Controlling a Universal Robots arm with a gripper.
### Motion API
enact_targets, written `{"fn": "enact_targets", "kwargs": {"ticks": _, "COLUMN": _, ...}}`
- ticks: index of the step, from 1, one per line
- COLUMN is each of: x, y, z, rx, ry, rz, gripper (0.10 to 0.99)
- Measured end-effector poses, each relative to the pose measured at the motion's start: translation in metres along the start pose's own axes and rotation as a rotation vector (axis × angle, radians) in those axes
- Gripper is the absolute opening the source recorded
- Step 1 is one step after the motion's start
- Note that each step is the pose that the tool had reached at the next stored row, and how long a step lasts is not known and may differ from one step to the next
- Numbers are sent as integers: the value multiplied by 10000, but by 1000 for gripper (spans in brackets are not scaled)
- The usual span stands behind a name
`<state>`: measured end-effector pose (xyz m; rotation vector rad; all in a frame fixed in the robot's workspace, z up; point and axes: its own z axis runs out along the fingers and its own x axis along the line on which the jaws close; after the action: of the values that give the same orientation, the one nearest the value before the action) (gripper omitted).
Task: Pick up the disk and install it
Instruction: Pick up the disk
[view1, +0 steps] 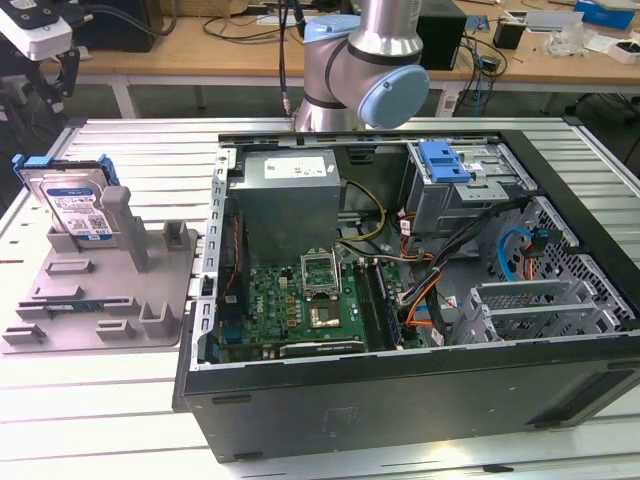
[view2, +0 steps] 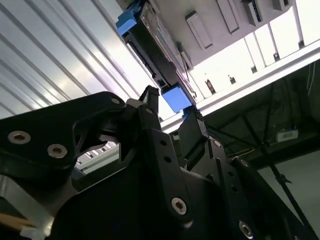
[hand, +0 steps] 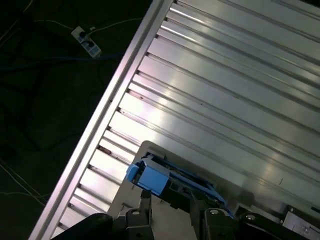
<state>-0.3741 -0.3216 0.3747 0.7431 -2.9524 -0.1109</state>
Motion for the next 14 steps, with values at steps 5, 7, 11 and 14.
{"fn": "enact_targets", "kwargs": {"ticks": 5, "x": 0, "y": 0, "z": 5, "rx": 77, "ry": 96, "rz": -1022, "gripper": 439}}
{"fn": "enact_targets", "kwargs": {"ticks": 7, "x": 0, "y": 0, "z": 5, "rx": 105, "ry": 131, "rz": -1390, "gripper": 439}}
{"fn": "enact_targets", "kwargs": {"ticks": 11, "x": 0, "y": 0, "z": 5, "rx": 209, "ry": 263, "rz": -2781, "gripper": 439}}
{"fn": "enact_targets", "kwargs": {"ticks": 14, "x": 0, "y": 0, "z": 5, "rx": 264, "ry": 332, "rz": -3522, "gripper": 439}}
